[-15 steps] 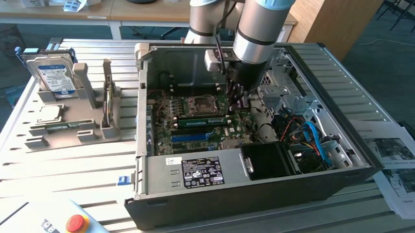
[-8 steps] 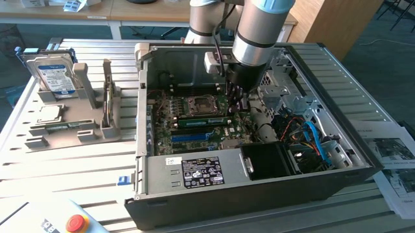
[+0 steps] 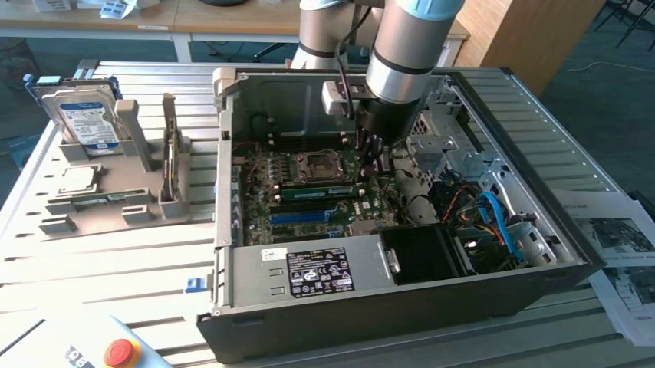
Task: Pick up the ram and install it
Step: 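Press down the ram until it locks into place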
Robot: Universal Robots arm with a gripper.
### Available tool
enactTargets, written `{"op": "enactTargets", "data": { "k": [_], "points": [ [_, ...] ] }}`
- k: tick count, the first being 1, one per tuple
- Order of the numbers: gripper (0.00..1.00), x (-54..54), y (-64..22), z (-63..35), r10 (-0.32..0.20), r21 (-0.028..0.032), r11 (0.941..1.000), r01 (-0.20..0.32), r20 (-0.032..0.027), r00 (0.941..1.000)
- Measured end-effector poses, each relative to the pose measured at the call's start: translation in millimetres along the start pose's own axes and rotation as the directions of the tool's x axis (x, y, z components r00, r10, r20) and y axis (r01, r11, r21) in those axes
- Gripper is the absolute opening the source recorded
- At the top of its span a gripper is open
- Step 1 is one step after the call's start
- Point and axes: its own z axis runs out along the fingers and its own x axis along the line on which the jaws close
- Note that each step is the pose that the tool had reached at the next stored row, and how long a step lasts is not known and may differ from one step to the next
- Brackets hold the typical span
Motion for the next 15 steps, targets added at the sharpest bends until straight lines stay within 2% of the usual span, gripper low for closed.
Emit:
{"op": "enactTargets", "data": {
  "k": [4,15],
  "points": [
    [0.1,-0.4,-0.2,5.1,0.0,0.0012,1.0,0.0,0.0,1.0],
    [0.1,-6.3,-0.2,5.7,0.0,0.0013,1.0,0.0,-0.0002,1.0]
  ]
}}
